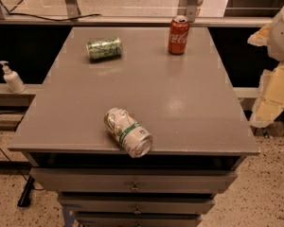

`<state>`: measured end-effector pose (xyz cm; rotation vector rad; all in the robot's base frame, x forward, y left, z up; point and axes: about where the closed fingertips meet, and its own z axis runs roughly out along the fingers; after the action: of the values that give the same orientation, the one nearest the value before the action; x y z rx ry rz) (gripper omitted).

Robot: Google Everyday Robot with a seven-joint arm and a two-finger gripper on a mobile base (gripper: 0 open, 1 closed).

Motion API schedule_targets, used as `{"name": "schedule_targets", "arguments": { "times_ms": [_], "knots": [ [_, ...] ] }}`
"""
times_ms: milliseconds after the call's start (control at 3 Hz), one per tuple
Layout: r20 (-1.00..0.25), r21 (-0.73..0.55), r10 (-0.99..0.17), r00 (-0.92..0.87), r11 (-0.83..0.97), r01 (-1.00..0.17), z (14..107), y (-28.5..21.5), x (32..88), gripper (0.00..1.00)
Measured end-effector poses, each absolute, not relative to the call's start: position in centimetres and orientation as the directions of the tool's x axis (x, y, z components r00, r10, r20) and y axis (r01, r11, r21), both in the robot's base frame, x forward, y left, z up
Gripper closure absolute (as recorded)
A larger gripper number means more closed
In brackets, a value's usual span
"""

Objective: Place green can upright

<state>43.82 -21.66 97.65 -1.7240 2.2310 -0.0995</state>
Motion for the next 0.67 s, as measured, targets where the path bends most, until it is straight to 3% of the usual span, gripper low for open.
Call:
{"name": "schedule_targets", "arguments": {
  "times_ms": [667],
  "knots": [
    [-0.231, -0.260, -0.952, -0.199, 0.258, -0.931, 97.81, -20.76, 44.67, 0.00]
  ]
}}
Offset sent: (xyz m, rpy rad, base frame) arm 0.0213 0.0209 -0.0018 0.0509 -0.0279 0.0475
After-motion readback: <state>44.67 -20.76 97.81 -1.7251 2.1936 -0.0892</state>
